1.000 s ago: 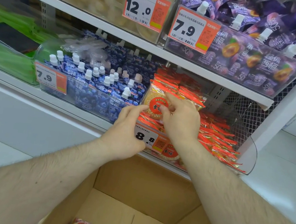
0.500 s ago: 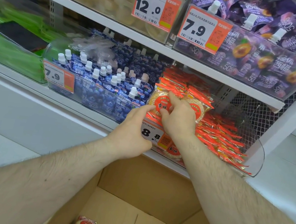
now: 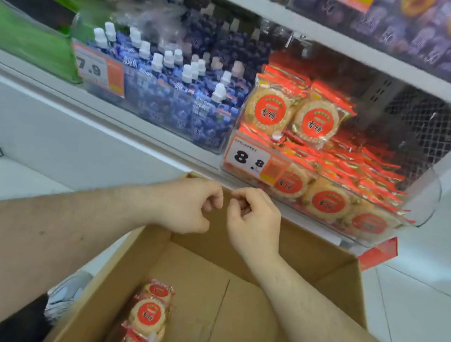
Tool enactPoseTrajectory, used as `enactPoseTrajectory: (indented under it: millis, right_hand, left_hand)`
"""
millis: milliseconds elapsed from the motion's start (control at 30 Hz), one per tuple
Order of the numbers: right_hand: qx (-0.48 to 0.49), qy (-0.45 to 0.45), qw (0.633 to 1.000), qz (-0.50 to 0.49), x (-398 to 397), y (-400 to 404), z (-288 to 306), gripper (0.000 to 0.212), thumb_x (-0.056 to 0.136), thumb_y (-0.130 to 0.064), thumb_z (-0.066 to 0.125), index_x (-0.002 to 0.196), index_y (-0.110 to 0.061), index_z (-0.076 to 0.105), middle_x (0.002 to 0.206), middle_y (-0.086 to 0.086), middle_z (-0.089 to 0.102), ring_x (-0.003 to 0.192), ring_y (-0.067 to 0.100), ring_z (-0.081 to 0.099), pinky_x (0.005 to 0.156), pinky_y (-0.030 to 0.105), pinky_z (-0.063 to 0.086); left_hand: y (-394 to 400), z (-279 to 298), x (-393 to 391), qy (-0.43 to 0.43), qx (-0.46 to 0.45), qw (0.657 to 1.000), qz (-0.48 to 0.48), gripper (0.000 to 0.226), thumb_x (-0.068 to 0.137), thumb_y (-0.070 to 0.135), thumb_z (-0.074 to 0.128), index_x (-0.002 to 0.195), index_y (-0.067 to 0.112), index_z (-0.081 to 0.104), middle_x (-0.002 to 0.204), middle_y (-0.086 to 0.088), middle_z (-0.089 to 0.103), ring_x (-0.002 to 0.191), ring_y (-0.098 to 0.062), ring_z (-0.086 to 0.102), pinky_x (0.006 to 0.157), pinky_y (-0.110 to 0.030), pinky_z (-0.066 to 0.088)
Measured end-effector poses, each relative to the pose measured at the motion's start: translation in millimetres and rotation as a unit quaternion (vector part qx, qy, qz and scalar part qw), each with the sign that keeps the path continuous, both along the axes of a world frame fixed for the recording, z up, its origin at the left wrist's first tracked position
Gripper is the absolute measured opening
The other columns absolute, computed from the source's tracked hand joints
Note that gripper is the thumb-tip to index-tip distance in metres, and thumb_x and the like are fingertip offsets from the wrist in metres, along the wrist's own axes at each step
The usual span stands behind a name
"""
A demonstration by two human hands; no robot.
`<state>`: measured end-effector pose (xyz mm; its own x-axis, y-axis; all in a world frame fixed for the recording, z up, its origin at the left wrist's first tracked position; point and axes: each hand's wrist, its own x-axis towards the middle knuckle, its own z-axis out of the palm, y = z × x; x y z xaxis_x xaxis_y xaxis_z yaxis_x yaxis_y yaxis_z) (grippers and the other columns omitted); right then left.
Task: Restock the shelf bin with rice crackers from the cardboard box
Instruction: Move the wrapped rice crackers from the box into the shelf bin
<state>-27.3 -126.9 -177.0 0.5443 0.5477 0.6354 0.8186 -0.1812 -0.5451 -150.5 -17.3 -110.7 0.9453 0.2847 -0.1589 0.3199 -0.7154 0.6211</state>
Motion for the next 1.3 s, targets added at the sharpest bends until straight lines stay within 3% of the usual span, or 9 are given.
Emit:
enactPoseTrajectory:
  millis: [100, 267, 500, 733, 833, 933, 1033, 1133, 1300]
  right_hand:
    - [-0.186, 0.162, 0.969, -0.029, -15.5, -3.6, -69.8, 0.015, 0.078, -0.009, 0.058, 0.082, -0.017, 0.069, 0.074, -0.007, 0.061, 0.071, 0.008, 0.052, 0.066, 0.023, 0.038]
    - [-0.473, 0.371, 0.798, -0.043, -49.7, 8.0, -166.0, 0.021, 0.086, -0.024, 0.059, 0.103, -0.018, 0.069, 0.108, 0.005, 0.07, 0.104, 0.023, 0.064, 0.072, 0.021, 0.044]
    - [-0.578, 0.468, 0.668, -0.021, -89.8, 13.2, -236.8, 0.09, 0.057, -0.064, 0.08, 0.13, -0.016, 0.057, 0.128, 0.002, 0.063, 0.115, 0.018, 0.06, 0.097, 0.028, 0.049]
    - [-0.539, 0.443, 0.715, -0.048, -74.2, -8.4, -229.3, 0.063, 0.066, -0.052, 0.082, 0.115, -0.017, 0.061, 0.114, 0.001, 0.068, 0.1, 0.017, 0.065, 0.078, 0.024, 0.052]
    - [-0.44, 0.525, 0.727, -0.053, -51.1, -20.2, -212.6, 0.048, 0.077, -0.033, 0.081, 0.114, -0.012, 0.059, 0.102, 0.005, 0.069, 0.081, 0.014, 0.063, 0.061, 0.022, 0.047]
    - [-0.248, 0.708, 0.661, 0.012, -27.6, -23.8, -184.5, 0.026, 0.079, -0.017, 0.078, 0.095, -0.012, 0.058, 0.073, 0.003, 0.065, 0.048, 0.007, 0.05, 0.041, 0.019, 0.032]
    - [-0.143, 0.783, 0.58, 0.172, -14.3, -18.5, -155.7, 0.042, 0.064, -0.027, 0.086, 0.096, -0.011, 0.063, 0.083, 0.008, 0.068, 0.066, 0.015, 0.055, 0.06, 0.027, 0.038]
    - [-0.071, 0.801, 0.525, 0.277, -16.5, -5.8, -136.3, 0.061, 0.061, -0.026, 0.09, 0.112, -0.007, 0.062, 0.105, 0.018, 0.063, 0.093, 0.029, 0.055, 0.082, 0.037, 0.038]
    - [-0.024, 0.854, 0.481, 0.195, -30.0, 4.9, -144.7, 0.048, 0.074, -0.043, 0.076, 0.109, -0.012, 0.065, 0.094, 0.008, 0.062, 0.079, 0.02, 0.053, 0.069, 0.032, 0.04]
  left_hand:
    - [0.6, -18.7, -8.4, 0.078, 0.004, 0.997, -0.008, 0.032, 0.082, 0.012, 0.063, 0.109, 0.026, 0.054, 0.1, 0.009, 0.054, 0.081, -0.005, 0.053, 0.069, -0.015, 0.042]
    - [9.3, -43.5, -15.3, 0.152, -0.011, 0.988, -0.019, 0.03, 0.087, 0.017, 0.062, 0.113, 0.028, 0.054, 0.11, 0.009, 0.057, 0.089, -0.005, 0.054, 0.071, -0.017, 0.042]
    - [21.2, -57.2, -8.6, 0.165, -0.03, 0.986, -0.004, 0.026, 0.088, 0.02, 0.061, 0.111, 0.031, 0.055, 0.107, 0.014, 0.056, 0.079, 0.006, 0.051, 0.06, -0.006, 0.036]
    - [18.1, -57.0, -7.2, 0.176, -0.029, 0.984, 0.0, 0.03, 0.088, 0.019, 0.062, 0.116, 0.027, 0.057, 0.11, 0.011, 0.059, 0.091, -0.004, 0.055, 0.07, -0.011, 0.043]
    - [12.8, -55.6, -8.3, 0.182, -0.029, 0.983, 0.004, 0.032, 0.088, 0.018, 0.061, 0.119, 0.026, 0.056, 0.112, 0.01, 0.059, 0.094, -0.006, 0.057, 0.072, -0.014, 0.045]
    - [7.2, -53.4, -8.7, 0.187, -0.016, 0.982, 0.011, 0.041, 0.087, 0.021, 0.063, 0.126, 0.025, 0.052, 0.117, 0.008, 0.058, 0.101, -0.01, 0.057, 0.082, -0.02, 0.048]
    - [5.7, -49.6, -9.3, 0.222, -0.007, 0.974, 0.035, 0.07, 0.084, 0.035, 0.068, 0.145, 0.028, 0.033, 0.131, 0.004, 0.054, 0.111, -0.016, 0.058, 0.092, -0.03, 0.05]
    - [4.1, -49.1, -9.6, 0.222, -0.089, 0.968, 0.072, 0.084, 0.079, 0.028, 0.074, 0.147, 0.034, 0.025, 0.128, 0.0, 0.05, 0.099, -0.019, 0.063, 0.079, -0.034, 0.058]
    - [9.7, -49.0, -8.5, 0.179, -0.076, 0.977, 0.085, 0.074, 0.079, 0.005, 0.069, 0.137, 0.04, 0.039, 0.122, 0.001, 0.053, 0.095, -0.019, 0.062, 0.076, -0.038, 0.059]
